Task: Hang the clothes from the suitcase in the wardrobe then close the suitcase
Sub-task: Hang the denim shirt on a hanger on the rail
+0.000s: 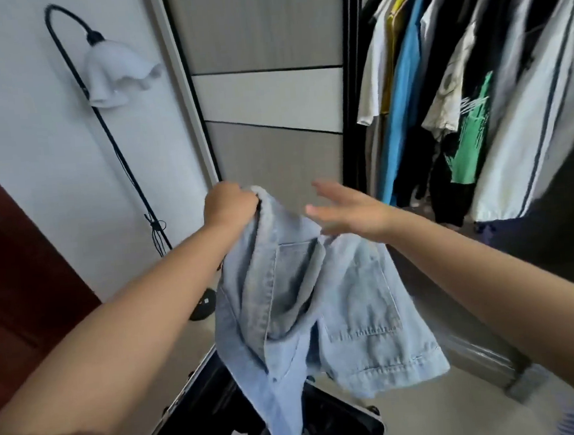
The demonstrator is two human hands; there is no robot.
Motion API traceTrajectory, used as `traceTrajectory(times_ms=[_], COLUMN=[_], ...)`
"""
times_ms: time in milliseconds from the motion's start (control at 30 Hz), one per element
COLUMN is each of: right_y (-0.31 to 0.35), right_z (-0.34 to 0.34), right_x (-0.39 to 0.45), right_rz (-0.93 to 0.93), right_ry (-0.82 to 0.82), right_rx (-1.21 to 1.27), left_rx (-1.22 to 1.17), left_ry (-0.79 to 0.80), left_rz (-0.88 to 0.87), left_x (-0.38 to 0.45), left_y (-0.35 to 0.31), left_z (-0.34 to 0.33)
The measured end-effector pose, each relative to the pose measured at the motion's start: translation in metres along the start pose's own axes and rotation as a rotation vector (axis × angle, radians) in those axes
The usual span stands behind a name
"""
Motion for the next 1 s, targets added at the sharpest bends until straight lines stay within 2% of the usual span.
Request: traceTrajectory(times_ms=[67, 100, 233, 333, 400, 467, 600, 667, 767, 900, 1000], right_y=[-0.009, -0.012, -0.026, -0.031, -0.042, -0.045, -0.038, -0.040, -0.052, -0.059, -0.062], right_z=[-0.013, -0.019, -0.013, 0.011, 0.028, 0.029, 0.002, 0.003, 0.030, 0.072, 0.140], right_x=[-0.027, -0.037, -0.061, -0.079, -0.089, -0.102, -0.121, -0.116, -0.103, -0.081, -0.067], right_rz=[0.077, 0.094, 0.042, 0.020, -0.071, -0.098, 0.077, 0.163, 0.134, 0.175, 0.192], right_ry=[0.127, 0.136, -0.134, -0.303, -0.280, -0.190, -0.066, -0.179, -0.454, -0.460, -0.591], right_rx=[-0.242, -0.314, -0.655, -0.797, -0.631, -0.466, -0.508, -0.506, -0.466, -0.402, -0.439], left_rx=[0.098, 0.130, 0.199, 0.255, 0.262, 0.195, 0.076, -0.018, -0.083, -0.088, -0.103], left_ry=[0.082, 0.132, 0.317, 0.362, 0.340, 0.383, 0.518, 0.549, 0.557, 0.553, 0.506], left_rz=[-0.047, -0.063, -0.159, -0.190, -0.183, -0.133, -0.068, -0.069, -0.101, -0.191, -0.269], left_x=[-0.010, -0.015, -0.051, -0.066, -0.062, -0.061, -0.077, -0.081, -0.087, -0.087, -0.084], left_y=[-0.024, -0.033, -0.053, -0.051, -0.048, -0.046, -0.066, -0.085, -0.110, -0.164, -0.219], left_z=[-0.007, -0.012, -0.027, -0.025, -0.020, -0.019, -0.028, -0.036, -0.048, -0.081, -0.111])
Point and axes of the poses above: each hand's wrist, its own x-axis towards the middle knuckle, its own z-axis out of the back of the hand, y = z × x, the point moved 6 cm from there along x, towards the middle knuckle, and after that the axes turned 12 degrees about -y, right-handed, at the moved point
